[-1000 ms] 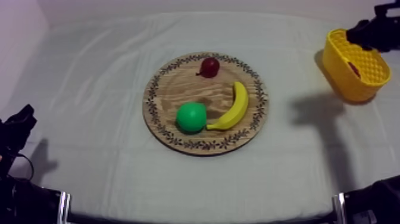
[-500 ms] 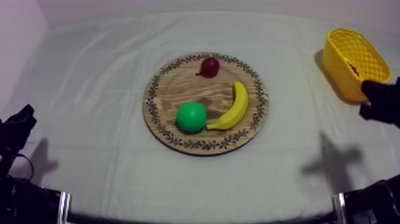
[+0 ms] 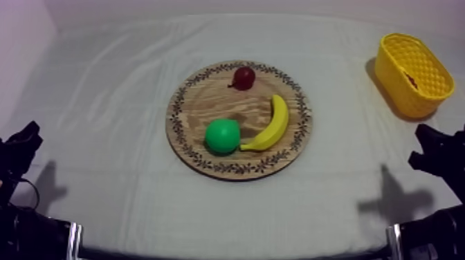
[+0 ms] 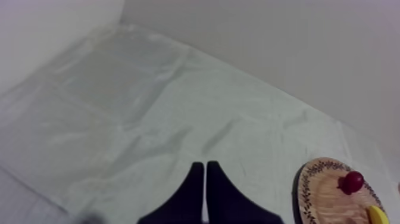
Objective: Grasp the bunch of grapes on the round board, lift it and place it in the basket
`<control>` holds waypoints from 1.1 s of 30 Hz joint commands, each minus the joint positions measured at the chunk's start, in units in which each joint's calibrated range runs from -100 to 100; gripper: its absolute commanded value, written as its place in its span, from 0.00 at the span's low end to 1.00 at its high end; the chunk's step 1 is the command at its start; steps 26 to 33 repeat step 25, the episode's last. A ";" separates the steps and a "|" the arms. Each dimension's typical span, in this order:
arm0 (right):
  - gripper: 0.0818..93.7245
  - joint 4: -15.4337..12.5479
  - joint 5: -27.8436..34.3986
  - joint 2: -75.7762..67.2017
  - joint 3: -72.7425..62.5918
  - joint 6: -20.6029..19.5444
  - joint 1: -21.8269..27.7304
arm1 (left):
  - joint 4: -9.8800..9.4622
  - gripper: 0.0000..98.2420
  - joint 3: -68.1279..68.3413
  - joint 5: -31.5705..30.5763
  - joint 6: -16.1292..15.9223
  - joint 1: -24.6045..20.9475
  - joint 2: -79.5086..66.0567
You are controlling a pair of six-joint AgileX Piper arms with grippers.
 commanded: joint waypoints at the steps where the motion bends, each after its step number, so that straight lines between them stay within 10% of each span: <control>1: 0.00 0.39 0.33 -0.08 0.06 -0.11 0.05 | 0.02 0.00 0.00 -0.01 0.00 -0.03 0.05; 10: 0.00 0.61 0.66 -0.26 0.07 10.72 0.10 | 0.02 0.00 0.00 -0.01 0.00 -0.03 0.05; 33: 0.00 0.62 0.67 -0.27 0.07 11.00 0.10 | 0.02 0.00 0.00 -0.01 0.00 -0.03 0.05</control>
